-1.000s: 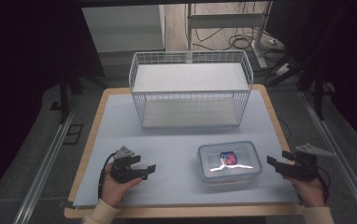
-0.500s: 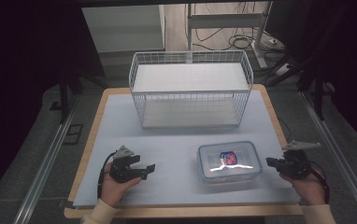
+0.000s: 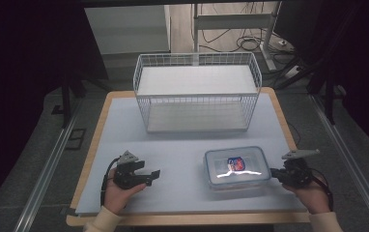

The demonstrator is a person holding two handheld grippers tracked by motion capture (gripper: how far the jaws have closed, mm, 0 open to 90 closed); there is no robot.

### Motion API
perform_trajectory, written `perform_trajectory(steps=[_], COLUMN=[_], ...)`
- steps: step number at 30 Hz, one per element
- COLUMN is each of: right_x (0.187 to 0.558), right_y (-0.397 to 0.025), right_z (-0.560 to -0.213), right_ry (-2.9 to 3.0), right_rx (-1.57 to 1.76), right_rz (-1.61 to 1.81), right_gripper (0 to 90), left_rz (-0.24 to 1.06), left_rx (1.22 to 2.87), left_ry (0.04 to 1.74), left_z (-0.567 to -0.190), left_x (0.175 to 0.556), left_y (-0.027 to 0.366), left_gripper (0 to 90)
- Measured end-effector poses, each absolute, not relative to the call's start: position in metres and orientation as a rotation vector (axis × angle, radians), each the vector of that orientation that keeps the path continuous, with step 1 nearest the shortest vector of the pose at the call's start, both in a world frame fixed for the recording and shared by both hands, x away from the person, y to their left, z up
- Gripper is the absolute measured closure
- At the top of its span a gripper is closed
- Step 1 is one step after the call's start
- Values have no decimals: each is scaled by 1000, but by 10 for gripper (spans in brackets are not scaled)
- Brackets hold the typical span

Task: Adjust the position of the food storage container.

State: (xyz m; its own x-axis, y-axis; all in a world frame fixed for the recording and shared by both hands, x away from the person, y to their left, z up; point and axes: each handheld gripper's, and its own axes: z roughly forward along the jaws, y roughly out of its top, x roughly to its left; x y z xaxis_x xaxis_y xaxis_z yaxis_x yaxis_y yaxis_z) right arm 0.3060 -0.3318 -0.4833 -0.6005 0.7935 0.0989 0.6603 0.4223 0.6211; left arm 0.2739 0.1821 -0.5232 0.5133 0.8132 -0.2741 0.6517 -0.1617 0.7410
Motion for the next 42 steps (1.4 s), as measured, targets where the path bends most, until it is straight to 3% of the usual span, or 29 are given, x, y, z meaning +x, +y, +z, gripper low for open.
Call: perform_trajectory(steps=[11,35,42], right_x=[305,311,312], right_y=[-319,-233,-230], right_z=[-485,-497,-500], right_ry=[2496,2536,2522], right_rx=[1232,1068,1087], right_rz=[984,1087,1125], right_gripper=[900,900,900], left_rz=[230,244,240], left_rx=[1882,1812,1825], left_ry=[1212,1253,1249], left_z=[-523,-517,-518], left_x=[274,274,275], left_y=[182,199,197], left_gripper=[214,213,213])
